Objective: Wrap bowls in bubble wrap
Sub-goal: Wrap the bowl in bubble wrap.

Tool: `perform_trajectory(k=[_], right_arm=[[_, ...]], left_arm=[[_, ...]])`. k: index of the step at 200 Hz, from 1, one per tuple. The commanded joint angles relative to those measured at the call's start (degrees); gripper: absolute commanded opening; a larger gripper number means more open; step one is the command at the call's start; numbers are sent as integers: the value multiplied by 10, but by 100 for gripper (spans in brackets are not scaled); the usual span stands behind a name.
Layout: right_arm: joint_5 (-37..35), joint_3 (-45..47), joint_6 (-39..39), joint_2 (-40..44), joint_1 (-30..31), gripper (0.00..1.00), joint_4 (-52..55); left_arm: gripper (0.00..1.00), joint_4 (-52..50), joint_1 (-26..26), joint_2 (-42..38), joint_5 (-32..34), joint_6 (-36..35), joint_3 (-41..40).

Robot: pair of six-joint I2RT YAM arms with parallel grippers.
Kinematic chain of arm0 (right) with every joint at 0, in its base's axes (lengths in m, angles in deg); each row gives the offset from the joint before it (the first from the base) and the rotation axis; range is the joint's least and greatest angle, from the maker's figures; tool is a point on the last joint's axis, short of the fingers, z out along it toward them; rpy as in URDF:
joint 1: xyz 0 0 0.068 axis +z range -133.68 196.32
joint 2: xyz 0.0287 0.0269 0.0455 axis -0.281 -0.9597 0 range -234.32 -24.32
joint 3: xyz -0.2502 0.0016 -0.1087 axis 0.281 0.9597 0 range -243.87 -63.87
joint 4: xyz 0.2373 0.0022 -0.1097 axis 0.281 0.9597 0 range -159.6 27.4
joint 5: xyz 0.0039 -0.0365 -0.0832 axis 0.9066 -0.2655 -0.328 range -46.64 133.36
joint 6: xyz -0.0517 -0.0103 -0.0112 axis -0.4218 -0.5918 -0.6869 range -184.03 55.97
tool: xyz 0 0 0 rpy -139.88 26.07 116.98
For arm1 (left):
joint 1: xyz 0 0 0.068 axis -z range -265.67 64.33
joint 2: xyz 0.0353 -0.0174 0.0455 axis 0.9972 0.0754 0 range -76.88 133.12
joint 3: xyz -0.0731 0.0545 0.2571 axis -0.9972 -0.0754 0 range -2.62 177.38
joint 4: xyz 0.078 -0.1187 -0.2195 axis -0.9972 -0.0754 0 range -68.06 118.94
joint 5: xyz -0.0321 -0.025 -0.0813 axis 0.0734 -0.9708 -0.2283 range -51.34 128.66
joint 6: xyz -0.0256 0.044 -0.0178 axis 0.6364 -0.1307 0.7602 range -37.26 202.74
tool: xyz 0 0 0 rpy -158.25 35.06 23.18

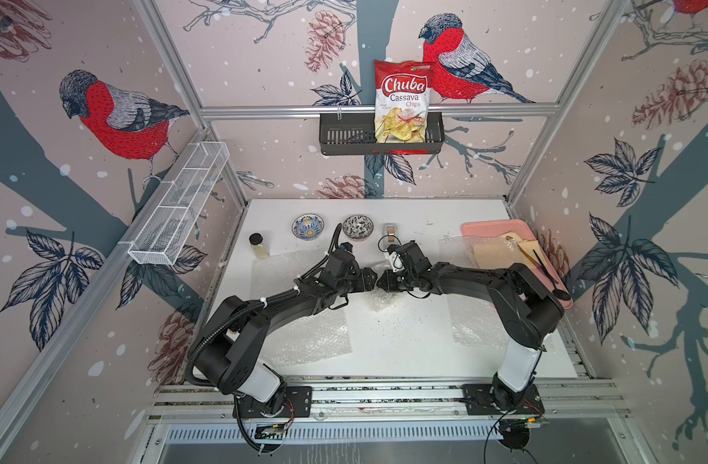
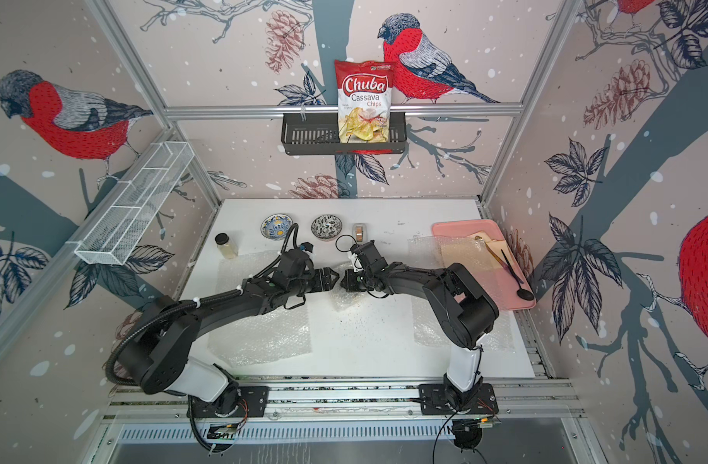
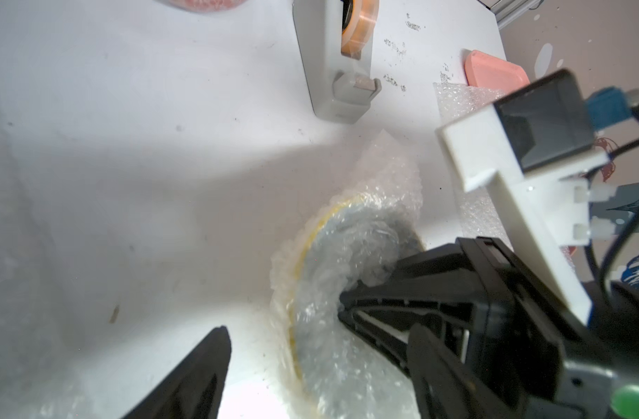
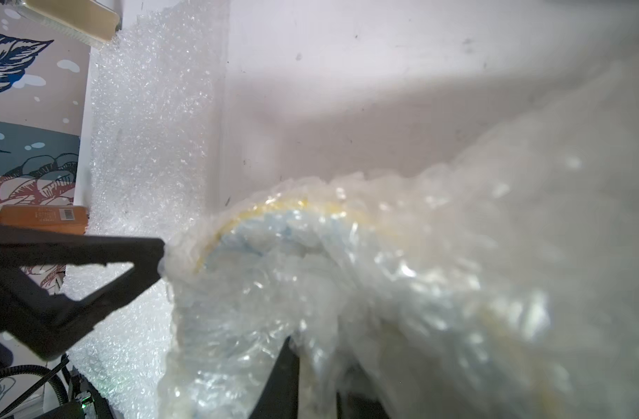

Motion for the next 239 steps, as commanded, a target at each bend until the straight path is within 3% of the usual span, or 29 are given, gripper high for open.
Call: perform_trajectory(k=[1,64,100,116,145,187,239], right_arm=[[-10,1,16,-5,6,20,17],[6,4,30,-6,23,20,1],[54,26,54,5,9,22,-41],[68,30,54,20,1,28,-47],[96,36,48,62,-22,40,-43],[154,27,40,105,-71,47,-30],[92,9,4,116,-158,50,4]], left_arm=[[80,23,0,-8,-33,21,-28],[80,70,0,74,-57,31,-6],[72,59,0,123,-44,14,11],[70,50,-2,145,-41,4,17],[70,38,-1,160,-34,-1,21],[70,22,-1,159,-22,-8,30],[70,1,-1,161,-19,-15,50]])
